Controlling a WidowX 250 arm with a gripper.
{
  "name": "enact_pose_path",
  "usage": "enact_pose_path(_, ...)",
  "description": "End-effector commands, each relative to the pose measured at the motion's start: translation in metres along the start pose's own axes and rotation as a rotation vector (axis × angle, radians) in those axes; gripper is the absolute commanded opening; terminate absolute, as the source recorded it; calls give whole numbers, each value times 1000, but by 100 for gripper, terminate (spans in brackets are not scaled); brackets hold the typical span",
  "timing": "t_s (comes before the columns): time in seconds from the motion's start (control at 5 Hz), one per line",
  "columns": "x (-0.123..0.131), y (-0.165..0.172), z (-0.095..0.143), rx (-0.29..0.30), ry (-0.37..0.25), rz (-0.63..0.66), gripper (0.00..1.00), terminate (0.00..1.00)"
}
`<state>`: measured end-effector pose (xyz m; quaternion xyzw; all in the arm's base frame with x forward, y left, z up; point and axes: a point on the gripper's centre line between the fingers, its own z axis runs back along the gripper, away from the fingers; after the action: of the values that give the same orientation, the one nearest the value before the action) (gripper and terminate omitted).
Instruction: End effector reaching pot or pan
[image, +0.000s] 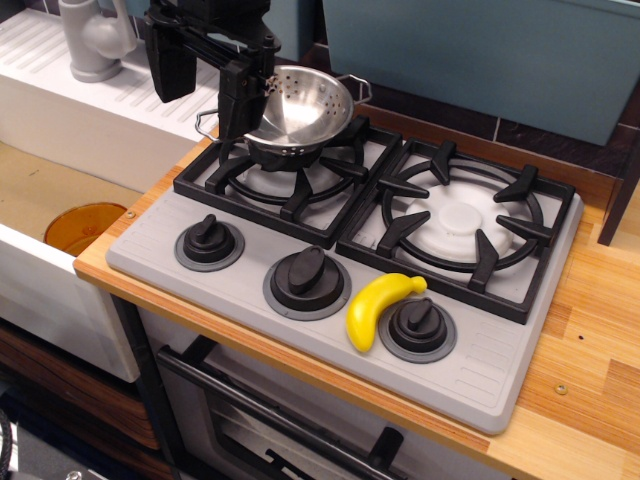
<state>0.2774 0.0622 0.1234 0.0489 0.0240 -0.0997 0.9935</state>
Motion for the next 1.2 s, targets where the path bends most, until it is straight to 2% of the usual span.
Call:
enact_pose_path(0.0,0,0,0,0,0,0,100,0)
enact_pose_path(0.2,24,-22,28,-32,-101,62,100,0)
enact_pose_path(0.4,40,-34,47,16,-185,55,100,0)
enact_pose_path(0.6,52,-39,52,64,-238,45,100,0)
enact_pose_path(1.0,75,-35,20,69,-287,53,100,0)
